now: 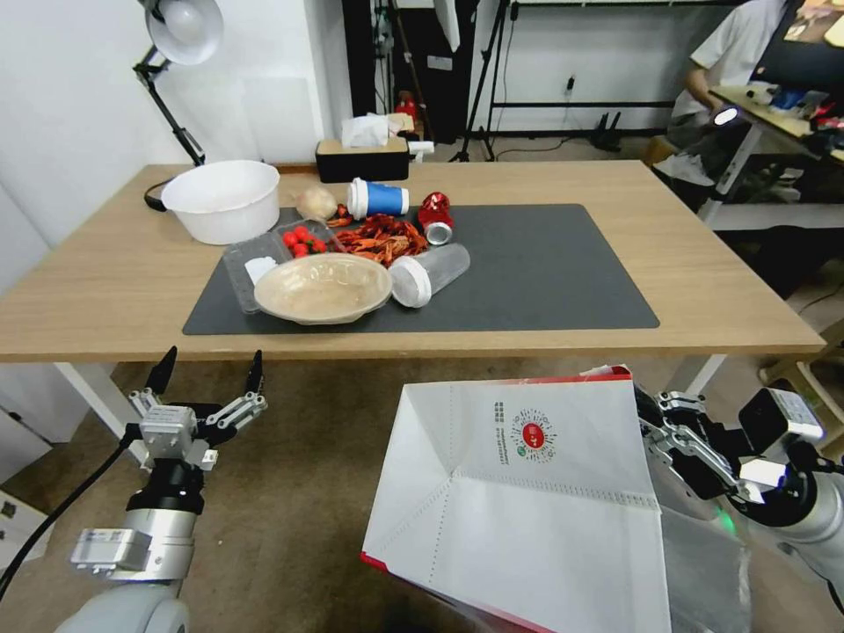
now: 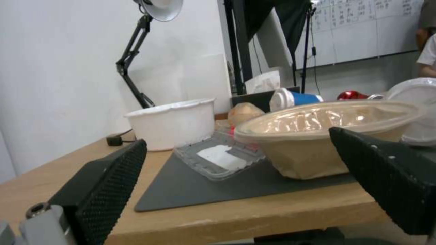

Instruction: Pick up the food delivery bag from the floor and place it on the table.

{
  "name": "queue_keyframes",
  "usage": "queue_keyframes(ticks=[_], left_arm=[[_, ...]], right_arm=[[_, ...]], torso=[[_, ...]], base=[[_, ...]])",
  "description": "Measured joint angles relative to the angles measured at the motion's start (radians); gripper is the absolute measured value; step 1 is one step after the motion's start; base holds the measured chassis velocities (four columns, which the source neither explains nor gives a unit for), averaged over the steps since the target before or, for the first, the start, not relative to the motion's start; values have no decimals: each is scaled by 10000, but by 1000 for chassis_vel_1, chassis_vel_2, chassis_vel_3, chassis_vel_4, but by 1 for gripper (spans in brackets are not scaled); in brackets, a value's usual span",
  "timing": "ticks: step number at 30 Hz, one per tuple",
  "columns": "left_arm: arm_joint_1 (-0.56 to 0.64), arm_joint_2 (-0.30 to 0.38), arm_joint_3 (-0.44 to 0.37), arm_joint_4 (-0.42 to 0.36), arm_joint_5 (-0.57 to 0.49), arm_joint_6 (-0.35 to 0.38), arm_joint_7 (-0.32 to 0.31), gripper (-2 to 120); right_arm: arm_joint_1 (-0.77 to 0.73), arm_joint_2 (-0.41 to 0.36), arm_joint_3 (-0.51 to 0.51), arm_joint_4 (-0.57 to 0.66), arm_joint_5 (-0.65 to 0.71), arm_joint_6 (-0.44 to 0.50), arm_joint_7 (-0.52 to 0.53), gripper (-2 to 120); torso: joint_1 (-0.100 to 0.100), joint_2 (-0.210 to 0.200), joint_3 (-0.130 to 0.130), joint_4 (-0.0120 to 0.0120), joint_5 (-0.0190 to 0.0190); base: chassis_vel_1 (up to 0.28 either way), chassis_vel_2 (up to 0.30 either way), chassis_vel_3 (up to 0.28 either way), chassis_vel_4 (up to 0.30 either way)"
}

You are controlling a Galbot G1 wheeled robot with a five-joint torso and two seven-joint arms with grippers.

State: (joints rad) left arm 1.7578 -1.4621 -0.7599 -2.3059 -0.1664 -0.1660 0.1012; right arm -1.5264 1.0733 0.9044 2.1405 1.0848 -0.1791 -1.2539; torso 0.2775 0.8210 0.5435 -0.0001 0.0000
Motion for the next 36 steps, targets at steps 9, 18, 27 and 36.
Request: queue_keyframes(ticks=[9, 18, 27, 36], left_arm=[[-4, 0, -4, 1, -16, -6, -4, 100], [8, -37, 14, 28, -27, -61, -18, 100], [12, 10, 44, 87, -148, -283, -97, 100], [-24, 88, 98, 84, -145, -512, -100, 100]], right_arm=[[13, -4, 19, -11, 1, 7, 2, 0], [17, 20, 32, -25, 11, 17, 6, 0], [0, 38, 27, -55, -19, 46, 2, 0], [22, -27, 64, -53, -7, 37, 18, 0]], torso=[[167, 394, 230, 0, 0], [305, 733, 428, 0, -1], [520, 1213, 696, 1, 0], [569, 1340, 776, 0, 0]], base=[[0, 0, 0, 0], [0, 0, 0, 0], [0, 0, 0, 0], [0, 0, 0, 0]])
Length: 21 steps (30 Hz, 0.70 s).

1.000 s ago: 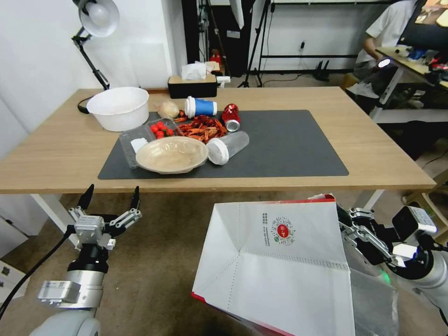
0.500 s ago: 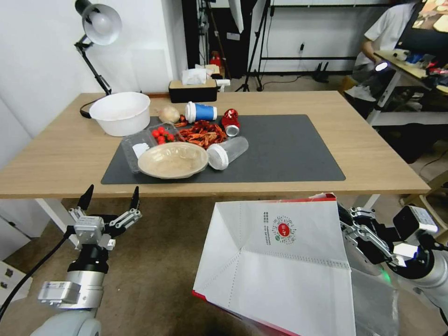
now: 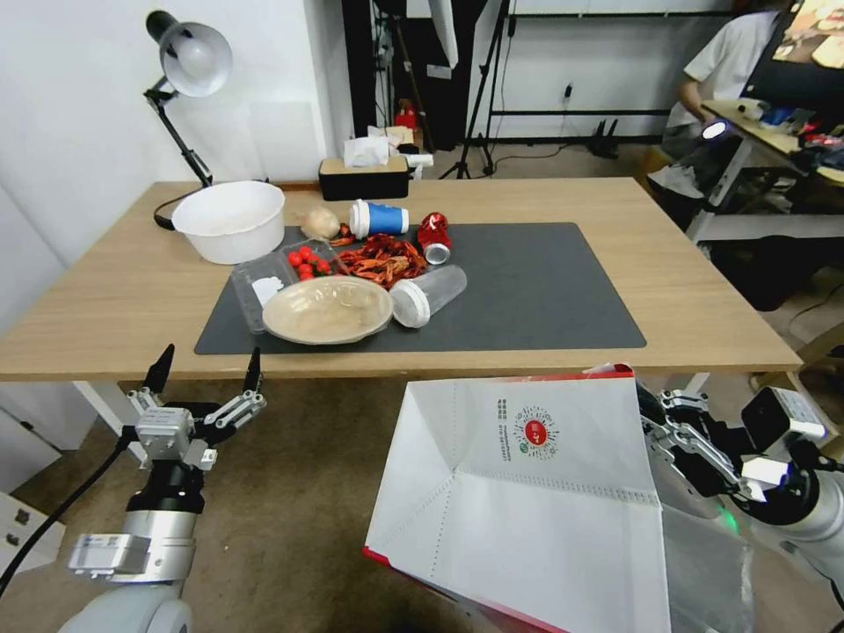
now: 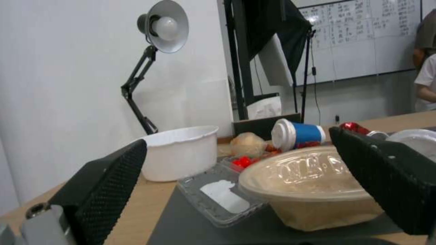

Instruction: Pick up the food delivery bag from the floor and place it on the table.

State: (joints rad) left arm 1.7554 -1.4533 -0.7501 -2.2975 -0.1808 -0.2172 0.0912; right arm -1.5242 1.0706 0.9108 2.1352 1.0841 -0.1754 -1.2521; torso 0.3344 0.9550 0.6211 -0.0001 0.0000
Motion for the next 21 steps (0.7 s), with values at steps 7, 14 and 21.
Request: queue_keyframes(ticks=[7, 14, 21], left_arm=[[-13, 18, 11, 76, 93, -5, -12, 100], [21, -8, -25, 77, 122, 7, -63, 100], [36, -58, -14, 75, 160, 6, -70, 100]], right_arm=[[23, 19, -61, 75, 73, -1, 45, 0], [210, -87, -243, 292, 482, 28, 574, 0], [359, -312, -276, 659, 1023, 68, 1079, 0]], torso=[[-8, -25, -15, 0, 0], [-23, -54, -32, 1, 0], [-35, -77, -46, 0, -1]], base=[[0, 0, 0, 0], [0, 0, 0, 0], [0, 0, 0, 0]])
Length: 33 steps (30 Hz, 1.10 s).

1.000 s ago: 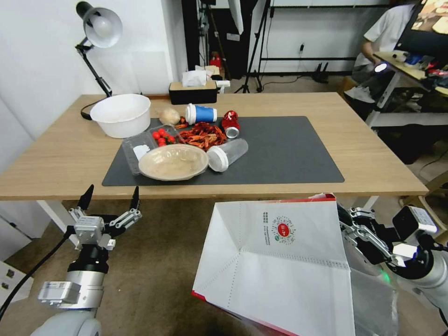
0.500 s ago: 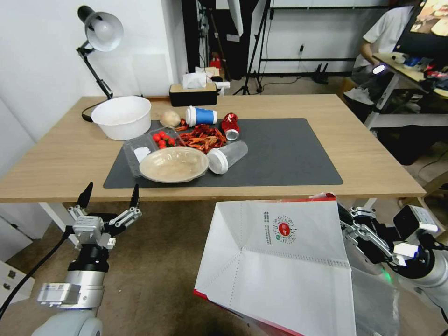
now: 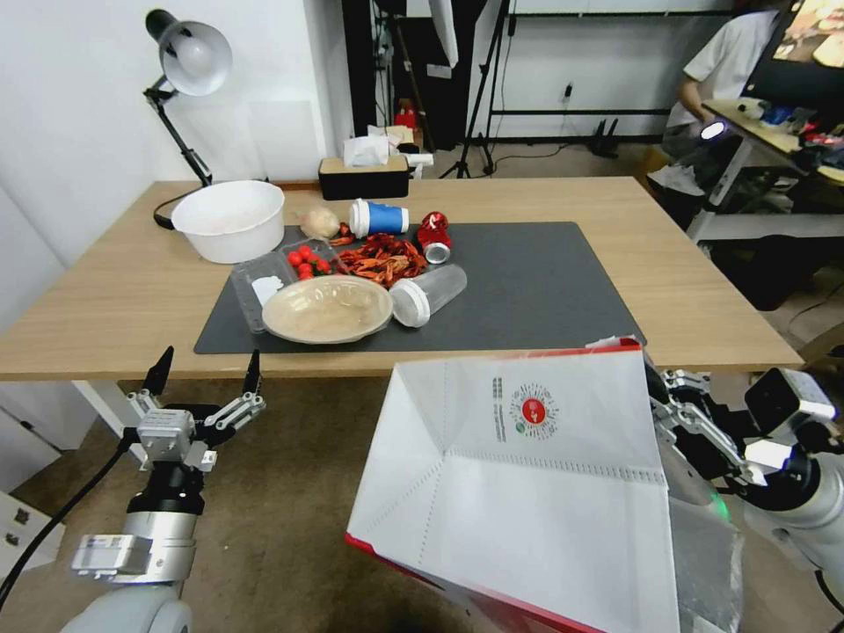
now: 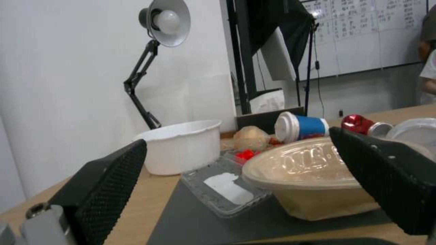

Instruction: Pick up the food delivery bag from the floor and place it on the table.

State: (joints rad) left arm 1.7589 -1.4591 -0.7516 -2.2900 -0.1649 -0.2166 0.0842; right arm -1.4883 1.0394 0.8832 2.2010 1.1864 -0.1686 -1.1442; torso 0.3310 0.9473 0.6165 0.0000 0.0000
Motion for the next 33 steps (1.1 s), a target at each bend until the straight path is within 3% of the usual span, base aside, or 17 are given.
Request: queue_keyframes(ticks=[15, 17, 26, 33], left_arm=[[23, -53, 18, -2, 156, -5, -15, 100], [12, -70, 32, -1, 186, -2, -23, 100], [6, -89, 63, 56, 231, 1, -33, 100], [0, -103, 96, 77, 266, 1, -23, 100]], right_arm=[[586, -506, -439, 1075, 976, 925, 2804, 0], [908, -647, -576, 1322, 1226, 1145, 3809, 0], [1715, -963, -875, 1586, 1399, 1538, 5706, 0], [2306, -1070, -1080, 1743, 1394, 1820, 7901, 0]], torso=[[-11, -30, -16, 0, 0], [-12, -34, -19, 0, 1], [-16, -43, -23, 1, 1], [-19, -46, -26, 0, 1]], base=[[0, 0, 0, 0], [0, 0, 0, 0], [0, 0, 0, 0], [0, 0, 0, 0]])
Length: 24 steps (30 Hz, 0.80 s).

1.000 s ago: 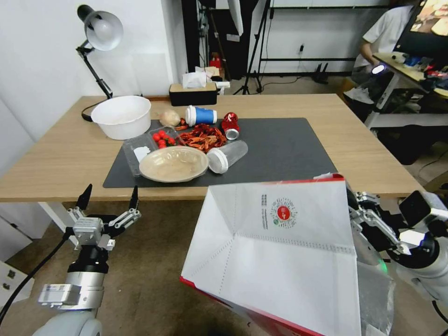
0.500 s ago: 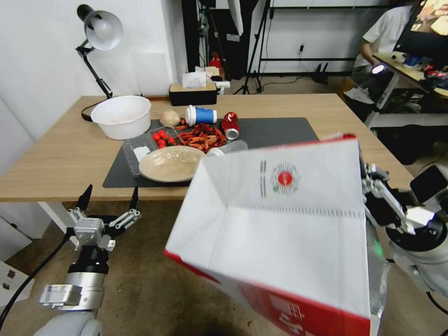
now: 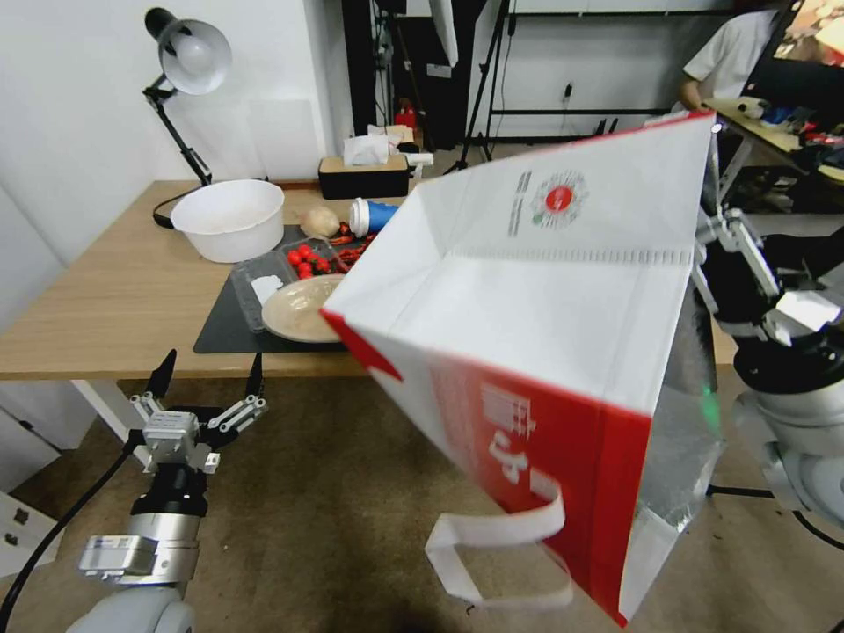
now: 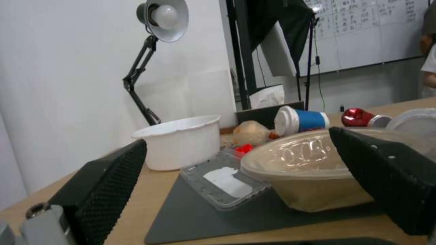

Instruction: Pick up the food delivery bag from the floor and place it on the table.

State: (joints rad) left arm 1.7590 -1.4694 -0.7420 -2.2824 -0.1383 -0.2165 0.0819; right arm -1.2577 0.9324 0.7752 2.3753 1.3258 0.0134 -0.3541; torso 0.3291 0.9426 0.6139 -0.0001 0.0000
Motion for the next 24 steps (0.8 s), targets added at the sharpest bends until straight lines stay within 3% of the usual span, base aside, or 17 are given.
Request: queue_keyframes(ticks=[9, 16, 24], left_arm=[[2, -41, 47, 68, 77, 0, 45, 100], [38, -69, 40, 72, 147, -13, 50, 100], [102, -125, 63, 65, 264, -41, 63, 100]], right_arm=[[850, -216, -121, -314, 312, 148, 1371, 0], [2132, -272, -659, -787, 706, 222, 3555, 0], [2864, -45, -1172, -1260, 833, 43, 4893, 0]], torso=[[0, -4, -2, 1, 1], [-1, -7, -3, 1, 0], [-2, -8, -4, 0, 1]], base=[[0, 0, 0, 0], [0, 0, 0, 0], [0, 0, 0, 0]])
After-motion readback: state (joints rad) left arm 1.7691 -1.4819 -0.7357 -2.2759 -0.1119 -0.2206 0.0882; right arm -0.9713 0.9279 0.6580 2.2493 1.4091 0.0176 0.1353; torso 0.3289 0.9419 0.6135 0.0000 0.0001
